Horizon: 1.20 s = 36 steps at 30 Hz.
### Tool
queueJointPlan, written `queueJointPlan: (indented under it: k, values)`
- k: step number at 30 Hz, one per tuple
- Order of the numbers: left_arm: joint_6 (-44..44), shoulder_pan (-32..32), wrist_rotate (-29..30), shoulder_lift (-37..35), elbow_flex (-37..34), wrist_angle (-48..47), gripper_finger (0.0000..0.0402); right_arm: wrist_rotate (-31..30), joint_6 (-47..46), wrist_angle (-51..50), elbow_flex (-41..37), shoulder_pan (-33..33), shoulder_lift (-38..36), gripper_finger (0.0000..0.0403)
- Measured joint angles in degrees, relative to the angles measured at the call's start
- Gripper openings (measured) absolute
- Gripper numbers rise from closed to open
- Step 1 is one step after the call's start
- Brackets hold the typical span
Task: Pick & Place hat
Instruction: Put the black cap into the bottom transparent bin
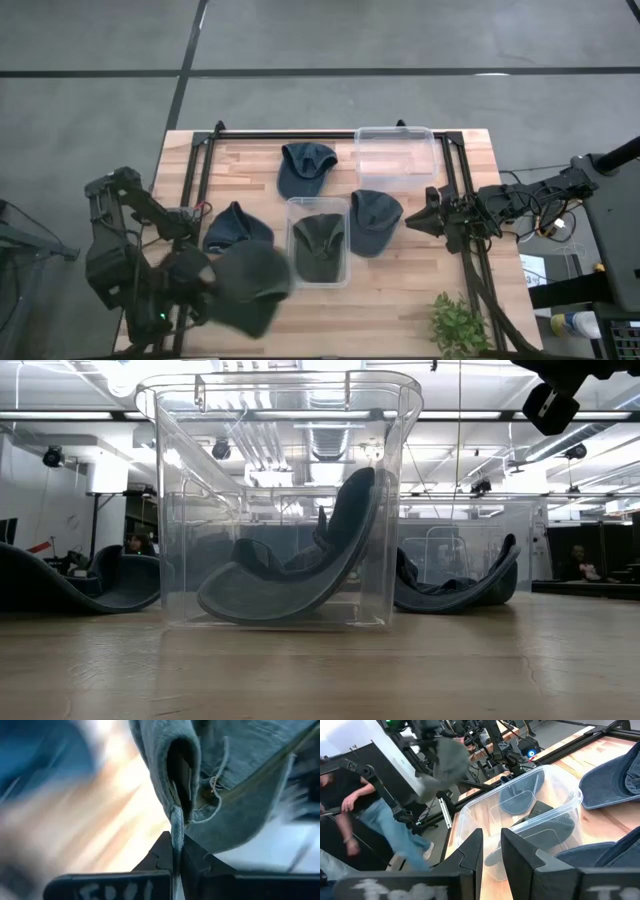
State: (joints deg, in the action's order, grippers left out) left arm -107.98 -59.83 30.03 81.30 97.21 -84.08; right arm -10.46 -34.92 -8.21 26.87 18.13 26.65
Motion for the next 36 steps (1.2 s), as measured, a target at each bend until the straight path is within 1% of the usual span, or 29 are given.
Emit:
queueJointPlan:
  k: [2,3,6,9,12,16,19,21,24,28,29,30,32,36]
  values:
    - [9.82,0.19,12.90,-0.21,-0.10,5.89,0.0007,-0.02,0.02,0.00,0.00,0.00,0.00,0.0063]
    - [14.85,0.22,17.72,-0.40,-0.11,8.62,0.0007,-0.02,0.02,0.00,0.00,0.00,0.00,0.0063]
    - [26.95,0.11,26.84,-1.22,-0.11,15.97,0.0007,-0.05,0.01,0.06,0.00,0.00,0.00,0.0063]
    - [37.16,0.13,31.45,-2.18,-0.13,21.03,0.0007,-0.13,0.00,0.31,0.00,0.00,0.00,0.0063]
    - [49.48,0.15,35.05,-3.44,-0.14,26.15,0.0007,-0.15,-0.03,0.40,0.00,0.00,-0.02,0.0063]
    - [66.96,0.11,36.98,-5.90,-0.16,34.35,0.0007,-0.15,-0.02,0.44,0.00,-0.01,-0.02,0.0063]
    - [79.59,0.13,35.70,-7.71,-0.16,42.19,0.0007,-0.13,-0.02,0.44,0.00,-0.01,-0.02,0.0063]
    - [88.10,0.15,31.93,-8.65,-0.16,47.97,0.0007,-0.13,-0.02,0.44,0.00,0.00,-0.02,0.0063]
    - [100.75,0.13,23.79,-9.79,-0.18,56.73,0.0007,-0.14,0.29,0.42,0.00,-0.02,-0.02,0.0063]
    - [115.35,0.13,8.94,-11.13,-0.24,66.34,0.0007,-0.15,1.21,0.42,0.00,0.00,-0.02,0.0063]
    - [117.72,0.13,6.46,-11.30,-0.40,68.17,0.0007,-0.14,1.42,0.42,0.00,-0.02,-0.02,0.0063]
    - [119.36,0.11,5.66,-11.39,-0.62,69.37,0.0007,-0.14,1.51,0.42,0.00,-0.02,-0.02,0.0063]
    - [120.49,0.11,5.48,-11.39,-0.91,70.18,0.0007,-0.13,1.77,0.42,0.00,-0.02,-0.02,0.0063]
    - [120.10,0.28,5.87,-10.88,-0.94,70.19,0.0007,-0.13,1.93,0.42,0.00,-0.02,-0.02,0.0063]
